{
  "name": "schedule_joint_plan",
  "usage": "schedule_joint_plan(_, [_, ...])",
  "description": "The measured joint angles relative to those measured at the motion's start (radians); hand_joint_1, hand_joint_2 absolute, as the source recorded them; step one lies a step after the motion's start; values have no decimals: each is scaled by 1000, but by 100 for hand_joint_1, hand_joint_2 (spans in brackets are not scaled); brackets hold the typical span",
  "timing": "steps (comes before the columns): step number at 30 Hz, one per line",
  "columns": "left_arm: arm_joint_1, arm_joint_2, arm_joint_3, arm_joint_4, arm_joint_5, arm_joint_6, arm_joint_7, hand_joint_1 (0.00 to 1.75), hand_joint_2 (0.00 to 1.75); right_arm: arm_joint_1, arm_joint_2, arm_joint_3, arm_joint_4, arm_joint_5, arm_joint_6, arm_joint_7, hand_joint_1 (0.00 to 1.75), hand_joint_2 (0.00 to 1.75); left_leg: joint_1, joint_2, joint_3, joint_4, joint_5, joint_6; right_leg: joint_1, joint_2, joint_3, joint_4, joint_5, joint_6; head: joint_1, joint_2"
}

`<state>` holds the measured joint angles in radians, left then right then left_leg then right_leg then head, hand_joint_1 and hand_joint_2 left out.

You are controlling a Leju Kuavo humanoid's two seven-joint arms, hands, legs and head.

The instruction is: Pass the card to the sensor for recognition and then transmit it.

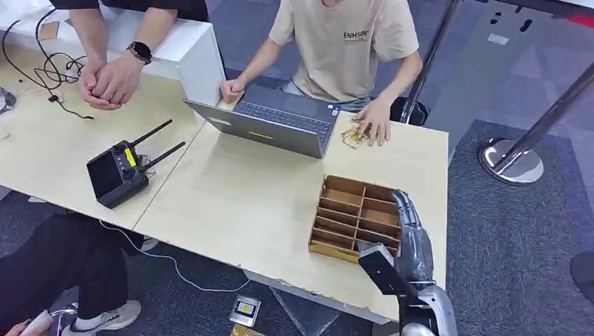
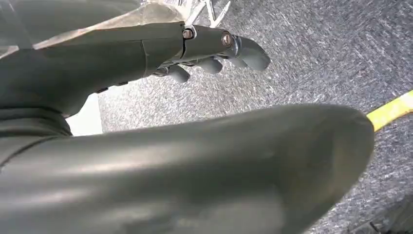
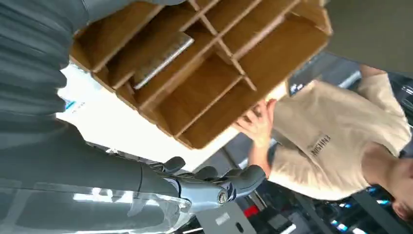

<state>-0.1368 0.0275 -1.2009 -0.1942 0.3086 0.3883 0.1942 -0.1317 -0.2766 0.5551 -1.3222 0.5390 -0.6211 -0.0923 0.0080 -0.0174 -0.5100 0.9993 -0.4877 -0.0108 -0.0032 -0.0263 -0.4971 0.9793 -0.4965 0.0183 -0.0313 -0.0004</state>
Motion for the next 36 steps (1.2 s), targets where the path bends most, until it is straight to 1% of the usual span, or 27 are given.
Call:
schedule_joint_plan(3, [0,0,0,0,4,0,0,0,0,-11,3,7,36,-1,-1,-4,0,175,0,0,0,0,0,0,0,0,0,0,0,0,0,0])
schedule_joint_plan(9, [0,2,0,0,19,0,-8,0,0,-69,41,16,158,-50,0,-69,0,175,0,0,0,0,0,0,0,0,0,0,0,0,0,0])
schedule_joint_plan(17, [-1,5,1,0,19,0,-6,0,0,-95,79,19,269,-72,-2,-99,0,175,0,0,0,0,0,0,0,0,0,0,0,0,0,0])
schedule_joint_plan(25, [-1,8,1,0,21,0,-6,0,0,-112,98,21,316,-72,-9,-108,0,175,0,0,2,0,0,0,0,0,1,0,0,0,0,0])
schedule_joint_plan(36, [-1,14,1,0,20,-2,-6,0,0,-120,109,26,341,-65,-30,-108,0,175,0,0,5,0,0,0,0,0,5,0,0,0,0,0])
